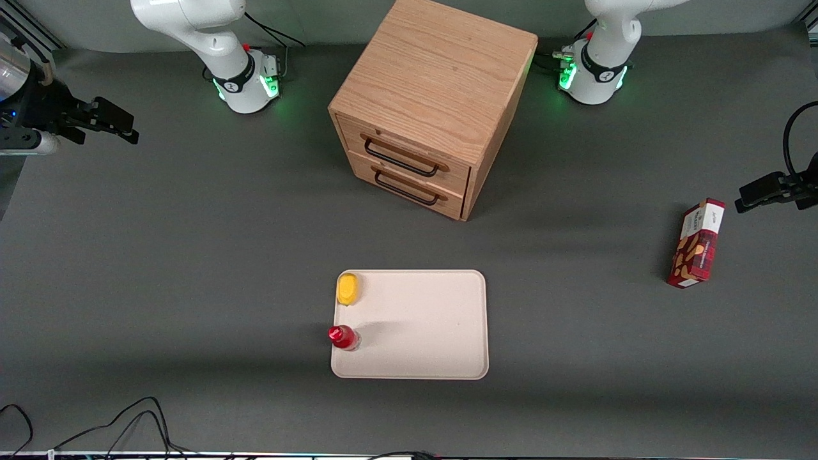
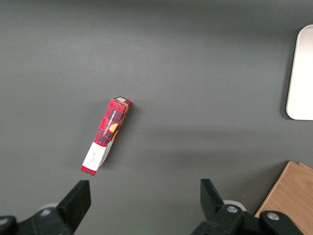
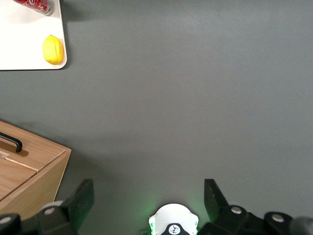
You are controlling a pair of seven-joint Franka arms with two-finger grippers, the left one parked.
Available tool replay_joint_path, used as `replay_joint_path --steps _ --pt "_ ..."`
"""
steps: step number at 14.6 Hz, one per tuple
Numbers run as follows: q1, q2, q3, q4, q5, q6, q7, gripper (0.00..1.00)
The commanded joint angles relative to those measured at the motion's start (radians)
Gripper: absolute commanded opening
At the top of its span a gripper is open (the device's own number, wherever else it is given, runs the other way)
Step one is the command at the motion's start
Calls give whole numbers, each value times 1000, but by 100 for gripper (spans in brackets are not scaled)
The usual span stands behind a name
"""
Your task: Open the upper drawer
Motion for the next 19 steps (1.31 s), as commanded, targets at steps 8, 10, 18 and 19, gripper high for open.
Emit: replay_joint_path --steps 8,10,18,19 --pt "3 26 -16 48 10 -24 9 100" --pt "12 30 -4 63 39 -24 -5 100" --pt "15 146 88 186 284 -22 -355 100" --pt "15 167 103 188 338 -23 -375 100"
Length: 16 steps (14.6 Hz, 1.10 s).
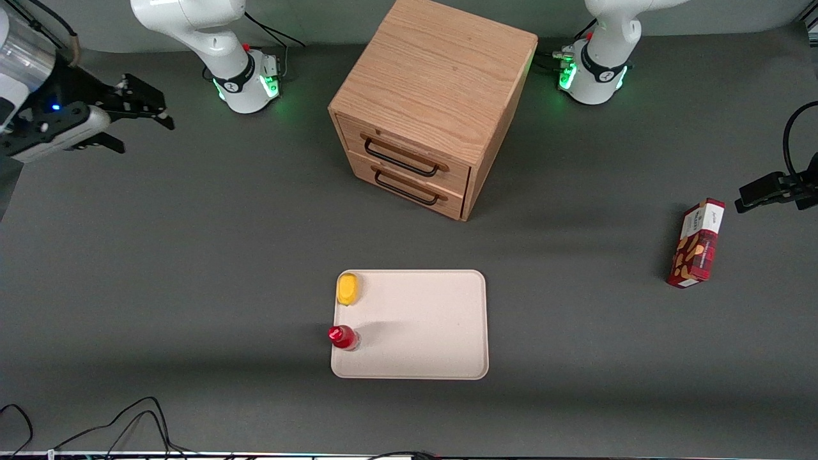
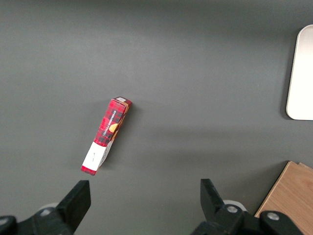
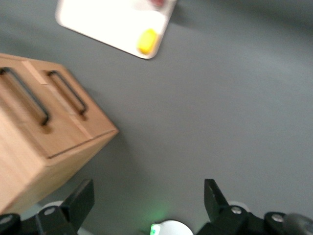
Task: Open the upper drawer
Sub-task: 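Move the right gripper to the upper drawer's black handle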
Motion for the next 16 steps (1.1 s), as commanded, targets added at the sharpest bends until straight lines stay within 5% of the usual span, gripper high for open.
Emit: replay_joint_path --steps 1,7,16 --pt "2 109 41 84 125 -20 -70 100" --pt "3 293 229 84 230 13 -222 100" --pt "40 487 414 58 215 220 -219 100"
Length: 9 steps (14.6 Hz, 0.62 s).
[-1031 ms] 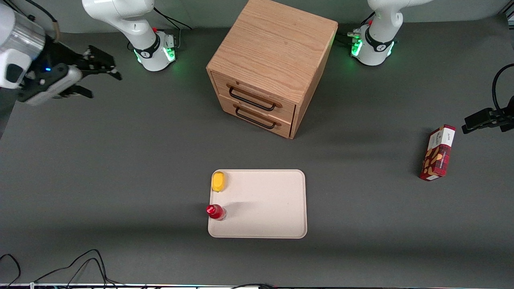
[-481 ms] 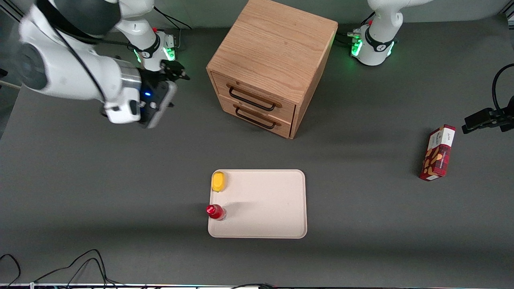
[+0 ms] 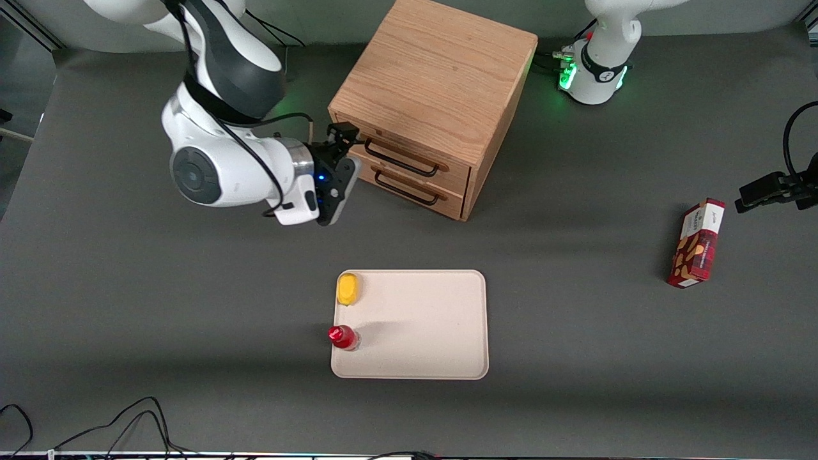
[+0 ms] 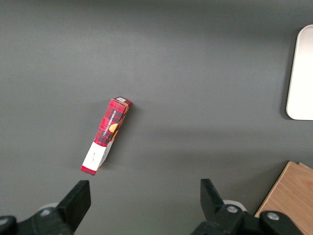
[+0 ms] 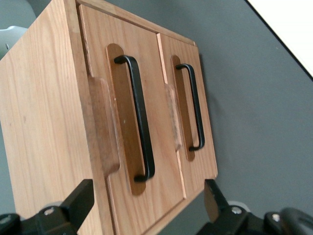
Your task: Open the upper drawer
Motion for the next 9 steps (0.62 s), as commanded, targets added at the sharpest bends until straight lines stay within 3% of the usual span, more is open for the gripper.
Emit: replay_joint_path --steps 1,9 --pt "33 37 10 4 9 51 -16 100" --pt "73 73 27 -100 -17 232 -7 100"
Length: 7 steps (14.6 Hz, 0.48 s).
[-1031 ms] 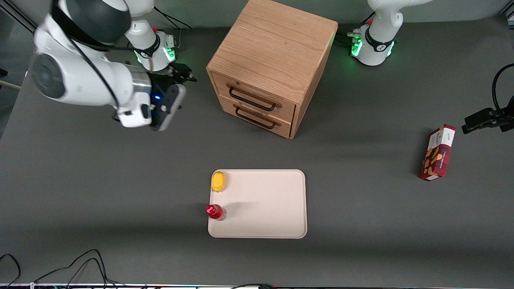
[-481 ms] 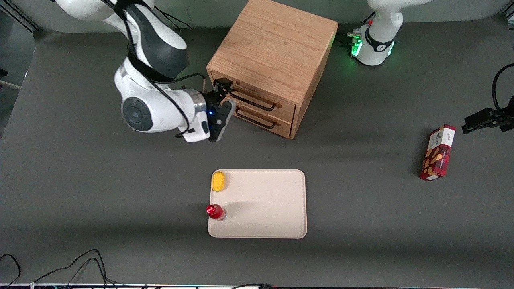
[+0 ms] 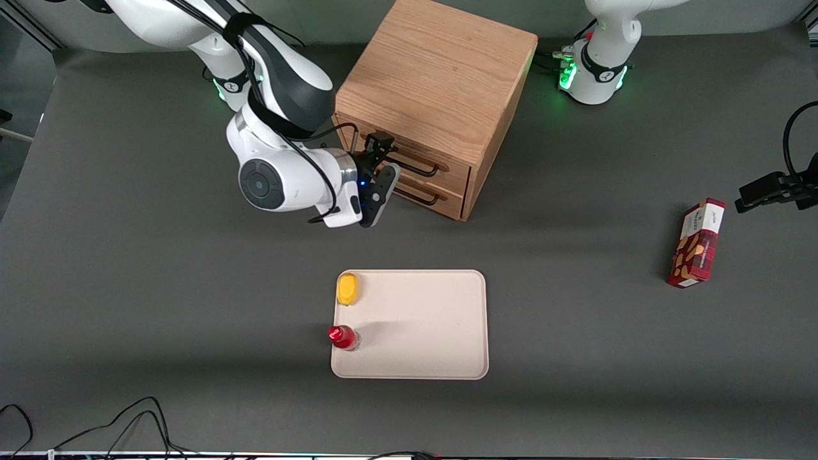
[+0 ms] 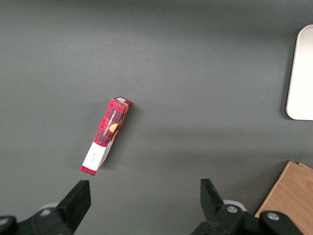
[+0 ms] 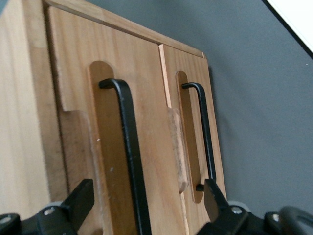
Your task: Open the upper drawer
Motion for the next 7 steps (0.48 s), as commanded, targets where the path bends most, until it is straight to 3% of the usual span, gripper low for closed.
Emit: replay_joint_path --steps 1,7 --pt "8 18 12 -20 -17 54 -7 100" --pt "8 55 21 -27 -41 103 -5 100"
